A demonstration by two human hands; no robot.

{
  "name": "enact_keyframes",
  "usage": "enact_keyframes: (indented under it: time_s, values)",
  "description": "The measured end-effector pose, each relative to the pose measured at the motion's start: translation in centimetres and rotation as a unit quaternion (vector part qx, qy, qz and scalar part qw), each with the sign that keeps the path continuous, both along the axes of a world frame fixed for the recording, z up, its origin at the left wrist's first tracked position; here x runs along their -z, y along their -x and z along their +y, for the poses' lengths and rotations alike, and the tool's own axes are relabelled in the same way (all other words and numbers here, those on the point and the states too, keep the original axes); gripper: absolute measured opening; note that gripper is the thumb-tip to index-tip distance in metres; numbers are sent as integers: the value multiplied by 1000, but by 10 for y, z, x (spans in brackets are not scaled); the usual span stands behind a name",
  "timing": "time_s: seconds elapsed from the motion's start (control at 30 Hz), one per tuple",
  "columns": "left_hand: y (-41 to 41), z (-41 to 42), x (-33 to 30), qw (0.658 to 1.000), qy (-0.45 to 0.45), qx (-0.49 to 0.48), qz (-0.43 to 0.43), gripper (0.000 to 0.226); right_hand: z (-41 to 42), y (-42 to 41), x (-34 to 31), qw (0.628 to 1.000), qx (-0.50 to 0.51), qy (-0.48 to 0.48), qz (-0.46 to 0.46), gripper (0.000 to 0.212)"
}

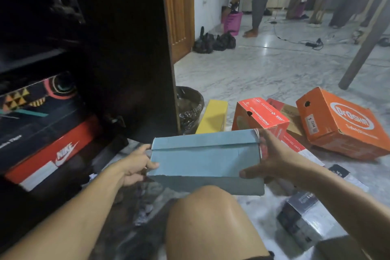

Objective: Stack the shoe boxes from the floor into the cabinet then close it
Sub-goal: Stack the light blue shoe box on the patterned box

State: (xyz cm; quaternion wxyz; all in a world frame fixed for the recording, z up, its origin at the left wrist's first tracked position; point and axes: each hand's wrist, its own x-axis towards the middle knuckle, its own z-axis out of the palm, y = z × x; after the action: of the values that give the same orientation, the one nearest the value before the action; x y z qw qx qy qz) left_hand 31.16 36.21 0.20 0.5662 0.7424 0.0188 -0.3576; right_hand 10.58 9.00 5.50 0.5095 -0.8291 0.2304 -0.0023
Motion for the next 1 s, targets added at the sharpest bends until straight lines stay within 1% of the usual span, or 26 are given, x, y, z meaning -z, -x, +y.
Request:
enact_keyframes:
  time_s: [0.07,0.1,0.13,0.2,0.23,0.27,0.3,0.33,0.4,0.47,0.53,0.6,0.67,0.7,0.77,0.8,0.83,0.87,0.9,0.97,1.0]
  values:
    - [-4,17,-19,999,-4,-17,-27,56,13,-6,-9,998,-38,51,-24,114]
    - [-8,26,-28,999,-1,-29,-33,53,18,-11,-14,995,-57,76,-39,123]
    - [-9,35,-40,998,6,-41,-36,43,22,-15,-18,990,-75,101,-56,127]
    - [-10,56,-70,996,36,-74,-27,22,33,-27,-29,979,-110,146,-88,131]
    - [-12,66,-81,995,44,-86,-28,32,39,-33,-34,974,-124,158,-104,132]
    - [-16,76,-89,994,44,-98,-35,54,44,-38,-38,970,-137,159,-124,131]
    - [-19,84,-98,992,39,-107,-48,70,51,-44,-43,966,-148,151,-148,128]
    - [-20,91,-107,989,35,-121,-79,69,57,-49,-48,962,-159,138,-173,126]
    - [-19,105,-126,974,51,-165,-147,44,71,-58,-58,954,-181,99,-218,123]
    - [-20,119,-143,964,70,-181,-182,33,85,-68,-69,944,-196,84,-251,123]
    - [-17,135,-164,956,70,-190,-212,31,101,-78,-81,937,-193,69,-284,114]
    - [-14,152,-184,944,71,-212,-242,31,117,-88,-95,933,-175,22,-314,94]
    - [-8,167,-201,929,69,-237,-277,31,136,-98,-111,926,-166,-12,-338,81]
    - [-6,173,-209,920,70,-249,-295,32,143,-104,-118,924,-165,-26,-344,70]
    - [-4,189,-221,901,77,-273,-328,35,160,-120,-132,922,-153,-42,-354,32]
    - [-5,193,-227,897,77,-278,-336,36,165,-126,-137,922,-148,-47,-356,19]
    - [-5,195,-231,893,72,-282,-342,36,166,-135,-139,921,-145,-47,-359,21]
    - [-5,201,-236,889,70,-288,-349,35,173,-142,-144,919,-138,-48,-367,28]
    - [-7,207,-241,885,69,-294,-354,35,180,-149,-149,921,-134,-45,-364,28]
    - [-13,220,-251,880,67,-306,-357,36,193,-163,-161,924,-136,-44,-354,15]
    - [-18,226,-255,879,64,-309,-357,35,201,-168,-169,925,-129,-49,-353,19]
